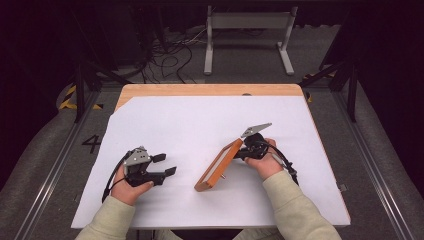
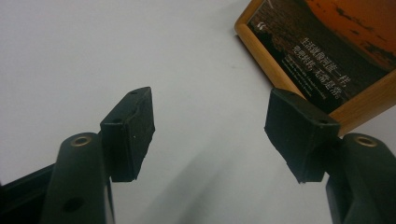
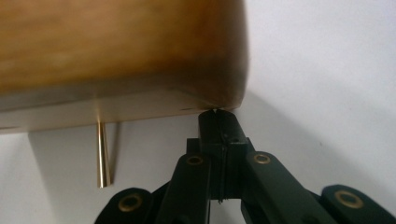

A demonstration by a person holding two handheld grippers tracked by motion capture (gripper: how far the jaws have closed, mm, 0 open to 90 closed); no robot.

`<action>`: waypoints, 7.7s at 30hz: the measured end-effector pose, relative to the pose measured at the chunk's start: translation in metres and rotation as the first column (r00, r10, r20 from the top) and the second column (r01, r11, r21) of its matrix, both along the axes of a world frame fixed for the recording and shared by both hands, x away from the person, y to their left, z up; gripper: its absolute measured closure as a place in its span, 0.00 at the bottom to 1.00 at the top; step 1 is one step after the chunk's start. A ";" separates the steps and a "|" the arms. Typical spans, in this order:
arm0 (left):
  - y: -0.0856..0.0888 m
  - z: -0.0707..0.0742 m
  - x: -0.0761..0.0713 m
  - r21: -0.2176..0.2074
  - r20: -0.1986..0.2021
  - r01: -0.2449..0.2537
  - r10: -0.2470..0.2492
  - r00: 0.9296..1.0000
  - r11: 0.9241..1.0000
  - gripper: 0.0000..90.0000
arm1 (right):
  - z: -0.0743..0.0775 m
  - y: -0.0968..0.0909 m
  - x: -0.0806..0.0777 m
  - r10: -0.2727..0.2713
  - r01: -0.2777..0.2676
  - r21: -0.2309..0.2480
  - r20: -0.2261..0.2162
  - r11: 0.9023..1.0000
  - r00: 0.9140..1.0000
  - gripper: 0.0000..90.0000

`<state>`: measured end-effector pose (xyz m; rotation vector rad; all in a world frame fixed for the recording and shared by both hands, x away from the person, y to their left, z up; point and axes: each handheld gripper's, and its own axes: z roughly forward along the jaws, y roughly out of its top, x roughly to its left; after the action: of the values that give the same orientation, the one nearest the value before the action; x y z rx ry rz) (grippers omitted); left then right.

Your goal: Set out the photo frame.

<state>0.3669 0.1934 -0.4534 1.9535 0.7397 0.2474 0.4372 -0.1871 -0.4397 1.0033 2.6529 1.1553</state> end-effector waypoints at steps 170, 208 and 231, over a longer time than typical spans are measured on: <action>0.006 -0.002 -0.021 -0.023 -0.100 0.006 -0.008 0.995 1.000 0.52 | 0.147 0.060 -0.018 0.404 -0.373 -0.366 0.010 0.853 0.915 0.79; 0.006 -0.003 -0.018 -0.030 -0.096 0.019 -0.021 0.995 0.999 0.52 | 0.083 0.050 0.018 0.574 -0.559 -0.330 -0.061 0.760 0.816 0.78; 0.005 -0.004 -0.016 -0.029 -0.093 -0.001 -0.002 0.996 1.000 0.42 | 0.088 0.031 0.028 0.366 -0.331 -0.267 0.095 0.905 0.926 0.36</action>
<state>0.3511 0.1984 -0.4574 1.9486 0.7985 0.1455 0.4650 -0.1563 -0.3516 0.3960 2.8375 0.8706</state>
